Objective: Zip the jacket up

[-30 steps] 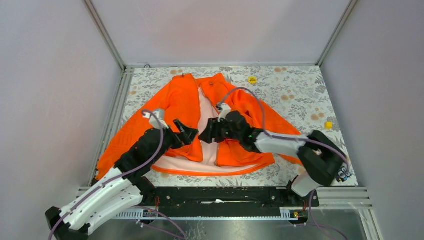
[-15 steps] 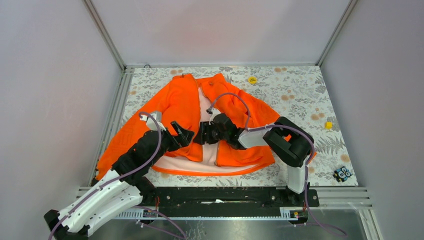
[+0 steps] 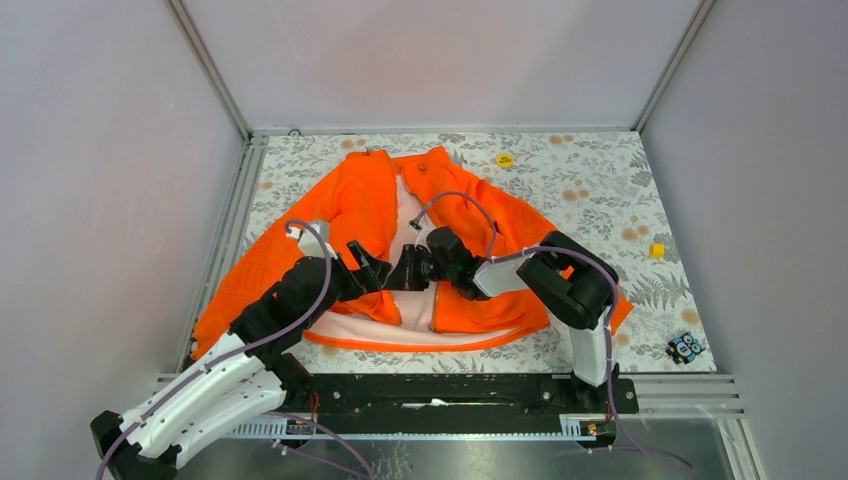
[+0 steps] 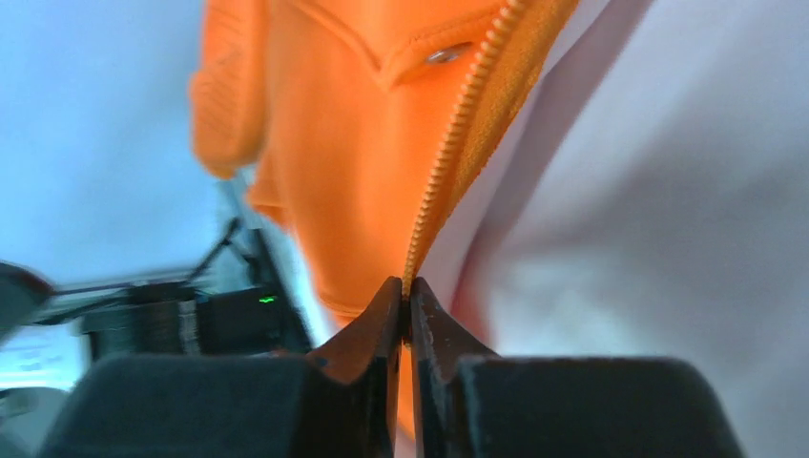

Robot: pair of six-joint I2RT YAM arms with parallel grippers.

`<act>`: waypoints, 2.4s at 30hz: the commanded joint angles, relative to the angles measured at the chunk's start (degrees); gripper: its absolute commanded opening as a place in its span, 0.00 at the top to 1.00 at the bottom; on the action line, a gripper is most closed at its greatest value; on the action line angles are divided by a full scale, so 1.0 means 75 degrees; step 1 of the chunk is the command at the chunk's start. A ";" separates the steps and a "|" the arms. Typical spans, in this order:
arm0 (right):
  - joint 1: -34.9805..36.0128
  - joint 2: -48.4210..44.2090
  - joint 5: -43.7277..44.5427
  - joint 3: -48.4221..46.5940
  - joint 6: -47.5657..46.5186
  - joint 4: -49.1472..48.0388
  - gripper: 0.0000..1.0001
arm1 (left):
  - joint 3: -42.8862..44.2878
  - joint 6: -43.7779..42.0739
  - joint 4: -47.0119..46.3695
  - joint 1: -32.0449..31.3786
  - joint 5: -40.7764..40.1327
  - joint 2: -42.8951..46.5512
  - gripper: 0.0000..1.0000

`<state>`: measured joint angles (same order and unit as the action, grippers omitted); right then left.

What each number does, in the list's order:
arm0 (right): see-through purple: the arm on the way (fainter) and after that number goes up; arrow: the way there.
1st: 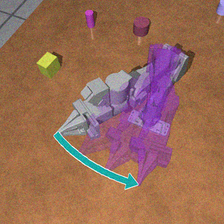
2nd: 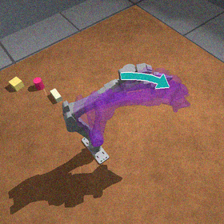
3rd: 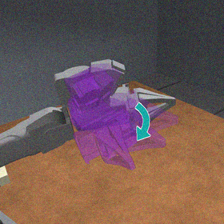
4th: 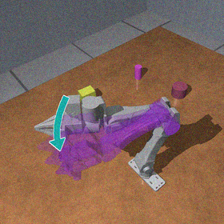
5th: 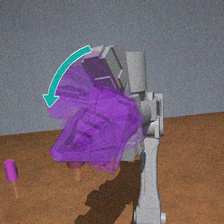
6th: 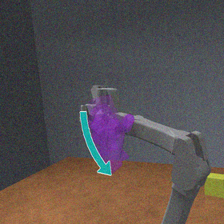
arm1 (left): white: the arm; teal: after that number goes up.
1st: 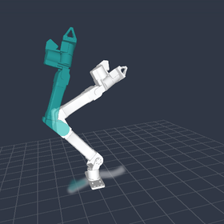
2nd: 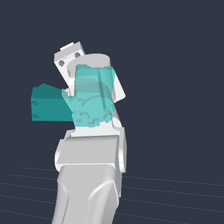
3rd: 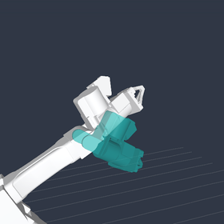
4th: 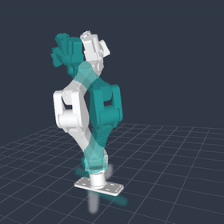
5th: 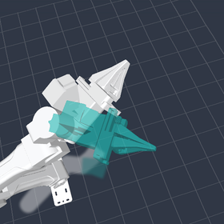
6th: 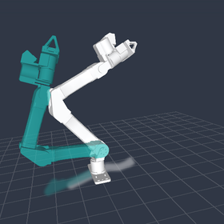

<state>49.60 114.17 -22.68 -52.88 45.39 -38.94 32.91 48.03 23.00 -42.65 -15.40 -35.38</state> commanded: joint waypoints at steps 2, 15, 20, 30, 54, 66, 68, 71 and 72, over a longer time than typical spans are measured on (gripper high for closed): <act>0.0042 -0.1098 -0.1487 0.0053 0.3794 -0.1815 1.00 | 0.0823 -0.0173 0.0071 0.0029 -0.0269 0.0175 0.01; 0.0405 -0.0486 -0.0426 0.2449 0.6601 -0.4101 1.00 | 0.1359 -0.0544 0.0660 0.0027 -0.0474 0.0285 0.01; 0.0397 -0.0717 0.0030 0.1833 0.2845 -0.0796 1.00 | 0.0867 -0.0474 0.0428 0.0032 0.0728 -0.0430 0.01; 0.0373 -0.2467 0.1480 0.0767 -0.1603 0.3583 0.54 | -0.0408 0.0115 -0.0200 0.0027 0.1804 -0.0836 0.03; 0.0303 -0.7435 0.3846 0.2926 -0.1096 0.6233 0.41 | -0.0417 0.0125 -0.4579 -0.0116 0.4610 -0.5113 0.37; 0.0019 -0.6544 0.1476 0.3987 -0.0856 0.3296 0.52 | -0.0426 0.0535 -0.5866 -0.0250 0.5139 -0.6500 0.72; 0.0008 -0.6371 0.1274 0.4118 -0.0834 0.2864 0.50 | -0.0519 0.0622 -0.6154 -0.0250 0.5220 -0.6343 0.81; -0.0052 -0.6222 0.1053 0.4376 -0.0748 0.2269 0.49 | -0.0612 0.0684 -0.6277 -0.0235 0.5300 -0.5989 0.89; -0.0092 -0.6211 0.0940 0.4467 -0.0692 0.2043 0.48 | -0.0620 0.0694 -0.6274 -0.0231 0.5373 -0.5919 0.93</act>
<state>49.93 66.98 -10.81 -21.06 39.05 -13.26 28.69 52.31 -17.47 -44.29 21.78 -83.57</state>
